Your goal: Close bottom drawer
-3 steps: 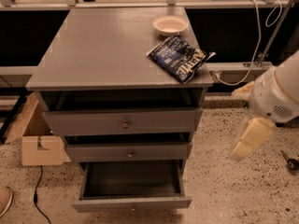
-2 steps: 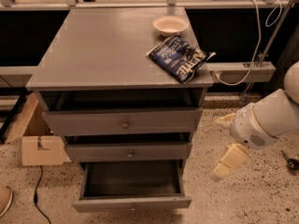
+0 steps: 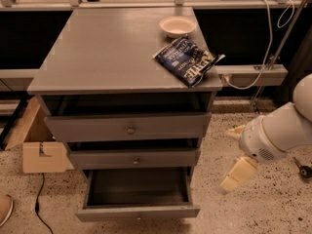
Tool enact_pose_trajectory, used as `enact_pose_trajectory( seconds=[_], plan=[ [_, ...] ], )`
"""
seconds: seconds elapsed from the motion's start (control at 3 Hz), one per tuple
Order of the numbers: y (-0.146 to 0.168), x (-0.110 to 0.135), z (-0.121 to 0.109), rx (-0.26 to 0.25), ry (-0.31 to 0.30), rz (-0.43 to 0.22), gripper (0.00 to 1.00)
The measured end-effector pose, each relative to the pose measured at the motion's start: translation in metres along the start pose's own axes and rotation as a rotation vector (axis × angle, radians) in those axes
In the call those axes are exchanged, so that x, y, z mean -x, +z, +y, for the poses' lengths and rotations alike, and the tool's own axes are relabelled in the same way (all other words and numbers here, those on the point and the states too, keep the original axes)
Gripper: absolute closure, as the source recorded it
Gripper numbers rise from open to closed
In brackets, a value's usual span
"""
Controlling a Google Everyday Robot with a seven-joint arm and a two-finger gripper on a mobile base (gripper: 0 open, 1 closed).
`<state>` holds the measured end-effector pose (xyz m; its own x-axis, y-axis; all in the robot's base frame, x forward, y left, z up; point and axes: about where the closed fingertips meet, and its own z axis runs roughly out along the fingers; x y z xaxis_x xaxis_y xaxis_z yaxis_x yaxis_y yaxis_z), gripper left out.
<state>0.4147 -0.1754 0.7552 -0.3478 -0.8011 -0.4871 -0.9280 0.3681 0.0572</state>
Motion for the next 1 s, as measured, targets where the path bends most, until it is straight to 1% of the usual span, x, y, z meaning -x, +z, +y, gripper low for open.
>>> enact_pose_trajectory(
  seconds=[0.33, 0.67, 1.0],
  plan=[
    [0.065, -0.033, 0.010, 0.039, 0.080, 0.011, 0.00],
    [0.155, -0.066, 0.027, 0.140, 0.150, -0.002, 0.00],
    [0.236, -0.086, 0.044, 0.249, 0.216, -0.031, 0.00]
  ],
)
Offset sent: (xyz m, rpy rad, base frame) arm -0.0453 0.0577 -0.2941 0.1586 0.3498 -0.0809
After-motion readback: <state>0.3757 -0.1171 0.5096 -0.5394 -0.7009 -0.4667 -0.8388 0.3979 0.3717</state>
